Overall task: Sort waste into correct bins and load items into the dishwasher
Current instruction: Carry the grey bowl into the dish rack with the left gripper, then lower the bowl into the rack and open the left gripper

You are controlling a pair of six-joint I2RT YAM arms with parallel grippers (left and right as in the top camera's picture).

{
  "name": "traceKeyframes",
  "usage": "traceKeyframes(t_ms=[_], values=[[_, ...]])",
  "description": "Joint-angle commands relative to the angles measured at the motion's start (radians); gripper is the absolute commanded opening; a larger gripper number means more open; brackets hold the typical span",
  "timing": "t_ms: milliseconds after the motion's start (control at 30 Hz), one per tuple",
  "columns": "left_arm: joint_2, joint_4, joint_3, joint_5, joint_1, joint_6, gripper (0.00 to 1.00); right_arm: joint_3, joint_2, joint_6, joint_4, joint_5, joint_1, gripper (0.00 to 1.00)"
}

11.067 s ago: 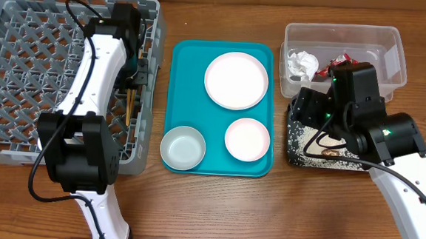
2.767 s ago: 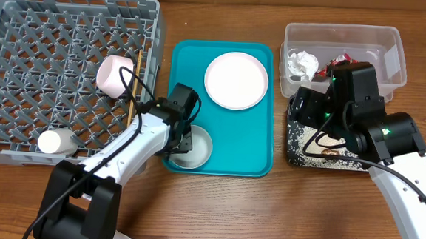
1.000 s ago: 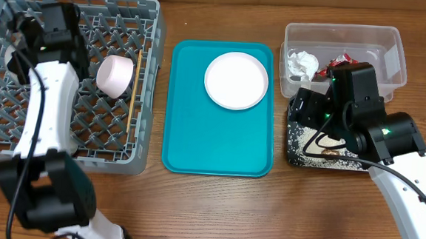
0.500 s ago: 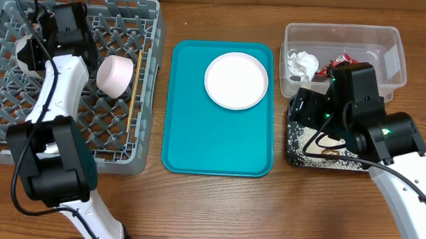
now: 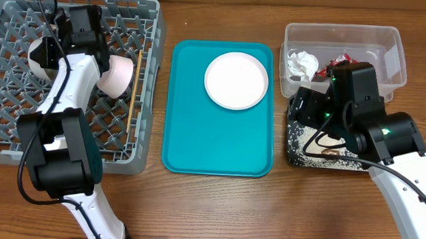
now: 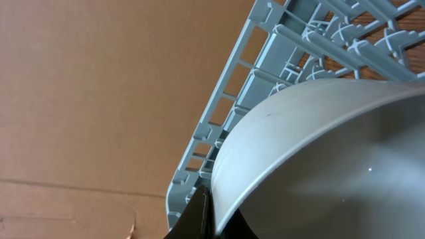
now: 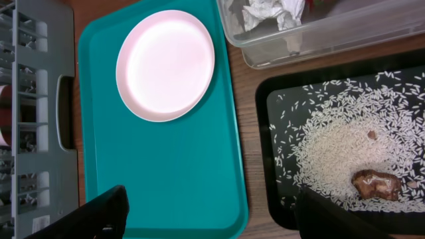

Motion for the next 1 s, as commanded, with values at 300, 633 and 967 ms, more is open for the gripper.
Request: traceKeyframes(t_ms=[300, 633, 967], values=[[0.020, -0.019, -0.005, -0.130, -0.082, 0.023, 0.13, 0.014, 0.002, 0.001, 0.009, 0.001, -0.003, 0.81], [0.020, -0.187, -0.005, -0.071, -0.151, -0.092, 0.21, 0.014, 0.002, 0.001, 0.010, 0.001, -0.003, 0.80], [0.020, -0.352, -0.005, -0.034, -0.141, -0.231, 0.17, 0.014, 0.002, 0.001, -0.002, 0.001, -0.003, 0.80]])
